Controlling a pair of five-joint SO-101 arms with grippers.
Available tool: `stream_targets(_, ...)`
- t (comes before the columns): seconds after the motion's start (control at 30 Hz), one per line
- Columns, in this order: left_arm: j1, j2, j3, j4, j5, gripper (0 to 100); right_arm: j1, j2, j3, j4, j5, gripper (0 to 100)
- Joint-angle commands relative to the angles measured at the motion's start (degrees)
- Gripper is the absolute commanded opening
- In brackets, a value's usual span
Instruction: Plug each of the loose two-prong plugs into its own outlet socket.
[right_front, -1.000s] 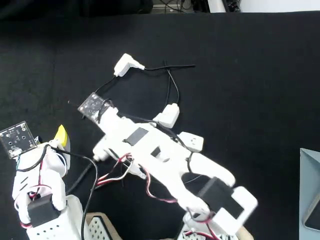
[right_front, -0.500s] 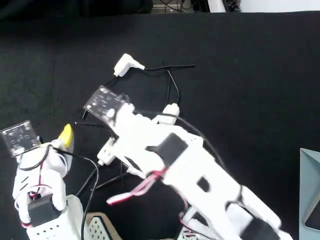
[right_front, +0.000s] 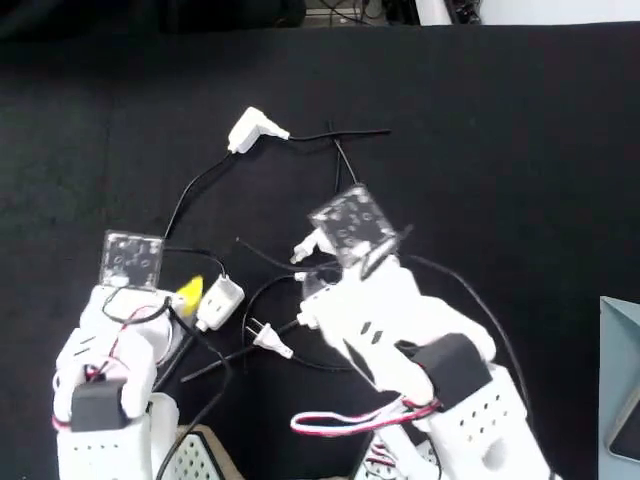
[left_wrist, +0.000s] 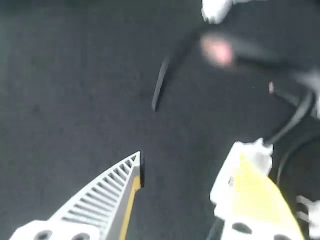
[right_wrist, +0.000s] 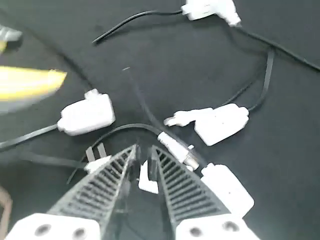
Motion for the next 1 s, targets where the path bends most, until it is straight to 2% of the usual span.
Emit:
stream_targets(0.0, 1.4, 12.2, -5.8, 0.2, -2.5, 33, 3.8, -3.6, 8.7, -8.4, -3.1, 3.3)
stream_targets(0.1, 2.9, 22.1, -9.7, 0.2, -3.6, 34, 4.0, -3.8, 12.6, -11.1, -3.5, 3.4)
stream_targets(0.27, 10.7, 36.2, -12.5, -0.5, -6.6, 34, 4.0, -4.2, 13.8, -11.3, -3.6, 3.4)
stream_targets(0.37, 12.8, 43.0, -13.5, -3.9, -6.6, 34, 4.0, -4.2, 13.9, -11.3, -3.6, 3.2)
stream_targets(0.5, 12.4, 50.5, -13.1, -11.9, -6.5, 34, 4.0, -4.2, 13.9, -11.1, -3.6, 3.2)
stream_targets(0.7, 7.4, 58.4, -13.7, -21.8, -6.5, 34, 4.0, -4.2, 14.0, -11.0, -3.6, 3.2)
stream_targets(0.83, 7.1, 61.7, -13.1, -25.8, -6.9, 26, 4.0, -4.2, 14.6, -11.3, -3.6, 3.2)
stream_targets(0.97, 8.5, 62.7, -13.4, -26.6, -6.9, 20, 4.0, -4.2, 15.2, -11.5, -3.6, 3.2)
